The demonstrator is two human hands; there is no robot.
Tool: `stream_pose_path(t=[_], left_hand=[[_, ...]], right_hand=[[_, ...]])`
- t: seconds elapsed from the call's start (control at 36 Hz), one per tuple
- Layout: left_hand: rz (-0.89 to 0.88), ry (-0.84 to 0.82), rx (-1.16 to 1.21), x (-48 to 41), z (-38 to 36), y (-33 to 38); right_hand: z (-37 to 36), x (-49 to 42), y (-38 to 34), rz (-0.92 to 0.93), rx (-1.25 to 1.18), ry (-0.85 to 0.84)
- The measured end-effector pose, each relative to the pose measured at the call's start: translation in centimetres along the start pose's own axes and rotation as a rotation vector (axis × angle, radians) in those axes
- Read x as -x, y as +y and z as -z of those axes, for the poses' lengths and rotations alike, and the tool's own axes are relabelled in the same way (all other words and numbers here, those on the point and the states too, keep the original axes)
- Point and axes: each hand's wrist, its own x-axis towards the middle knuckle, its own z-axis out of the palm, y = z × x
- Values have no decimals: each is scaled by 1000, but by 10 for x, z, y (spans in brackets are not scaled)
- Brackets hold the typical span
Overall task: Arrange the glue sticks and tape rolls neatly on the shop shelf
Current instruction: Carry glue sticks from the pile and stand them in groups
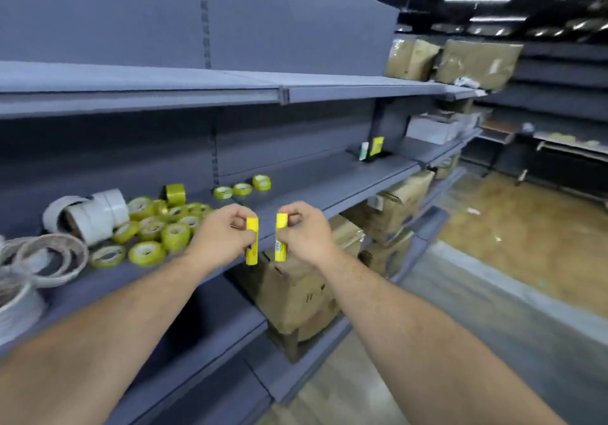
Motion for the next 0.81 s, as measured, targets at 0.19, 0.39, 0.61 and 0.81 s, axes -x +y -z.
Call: stream_pose_path(t=[0.19, 0.39, 0.61, 0.81], left_hand=[[-100, -163, 22, -38, -115, 40], [-122, -319, 46, -101, -228, 55], [-187, -447, 61, -196, -335, 77], [-228, -496, 58, -268, -407, 105]], right_hand=[[111, -23, 44, -70, 2, 152], [196, -58, 89, -136, -5, 289], [280, -134, 127, -190, 22, 450], [342, -206, 152, -198, 39, 520]])
